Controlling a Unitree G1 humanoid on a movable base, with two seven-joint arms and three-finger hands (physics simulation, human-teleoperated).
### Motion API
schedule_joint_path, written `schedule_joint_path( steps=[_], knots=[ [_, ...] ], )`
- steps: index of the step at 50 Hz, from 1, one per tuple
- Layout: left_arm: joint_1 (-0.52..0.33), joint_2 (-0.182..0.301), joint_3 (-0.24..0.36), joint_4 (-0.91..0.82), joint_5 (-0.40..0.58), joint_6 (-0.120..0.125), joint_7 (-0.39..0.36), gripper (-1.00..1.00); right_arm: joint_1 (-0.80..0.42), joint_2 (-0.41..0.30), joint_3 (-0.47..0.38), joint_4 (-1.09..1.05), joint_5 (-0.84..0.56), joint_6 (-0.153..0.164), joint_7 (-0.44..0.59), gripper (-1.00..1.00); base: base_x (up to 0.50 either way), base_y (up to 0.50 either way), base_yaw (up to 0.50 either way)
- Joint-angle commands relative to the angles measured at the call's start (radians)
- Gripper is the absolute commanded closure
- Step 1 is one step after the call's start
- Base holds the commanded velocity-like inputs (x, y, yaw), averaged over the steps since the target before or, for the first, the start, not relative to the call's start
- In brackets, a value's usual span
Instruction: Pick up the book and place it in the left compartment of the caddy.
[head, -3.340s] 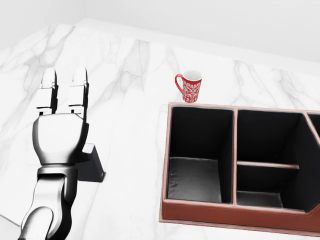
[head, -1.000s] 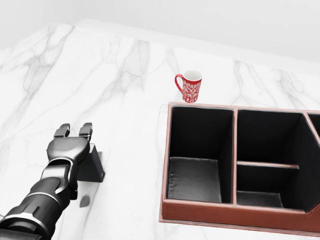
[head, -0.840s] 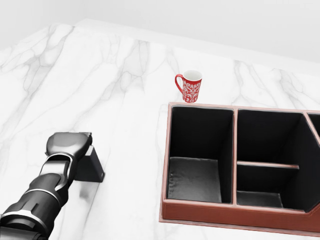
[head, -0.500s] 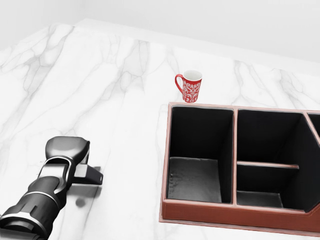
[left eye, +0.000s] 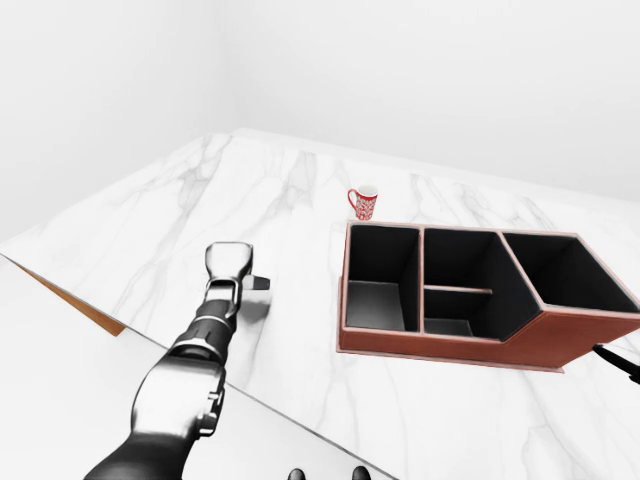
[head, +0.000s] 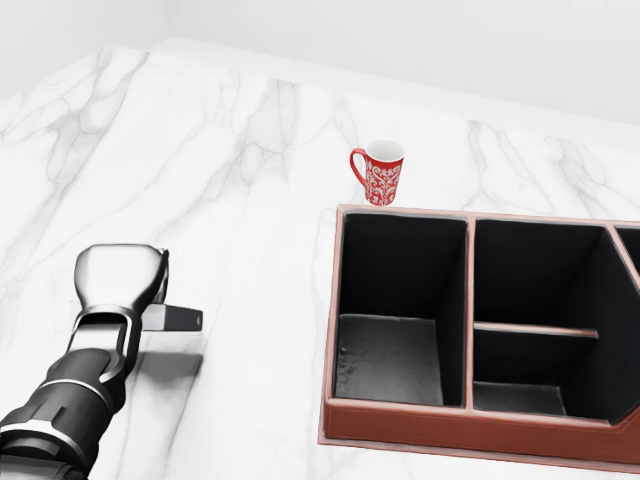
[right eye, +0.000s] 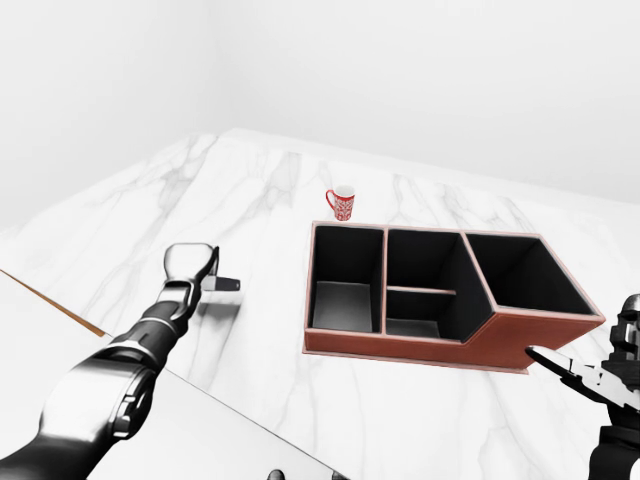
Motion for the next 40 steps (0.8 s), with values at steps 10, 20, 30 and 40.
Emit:
schedule_joint_path(
  steps=[10,20,30,40],
  knots=[
    [-0.061,0.012,-0.044,-0.064,-0.085,0.0,0.036,1.0,0.002,0.004,-0.004,-0.008,-0.001,0.0,0.005,-1.0,0.0,0.0,0.0],
    [-0.055,-0.009,-0.067,-0.128,-0.078,0.0,0.036,1.0,0.001,0.003,0.002,0.003,-0.003,0.0,0.007,-1.0,0.0,0.0,0.0],
    [0.013,-0.028,-0.07,-0.381,-0.036,0.0,0.036,1.0,0.003,0.003,0.002,-0.003,-0.003,0.0,0.006,-1.0,0.0,0.0,0.0],
    [0.14,-0.057,-0.037,-0.77,0.054,0.0,0.008,1.0,0.003,0.003,0.002,-0.001,-0.003,0.0,0.008,-1.0,0.0,0.0,0.0]
  ],
)
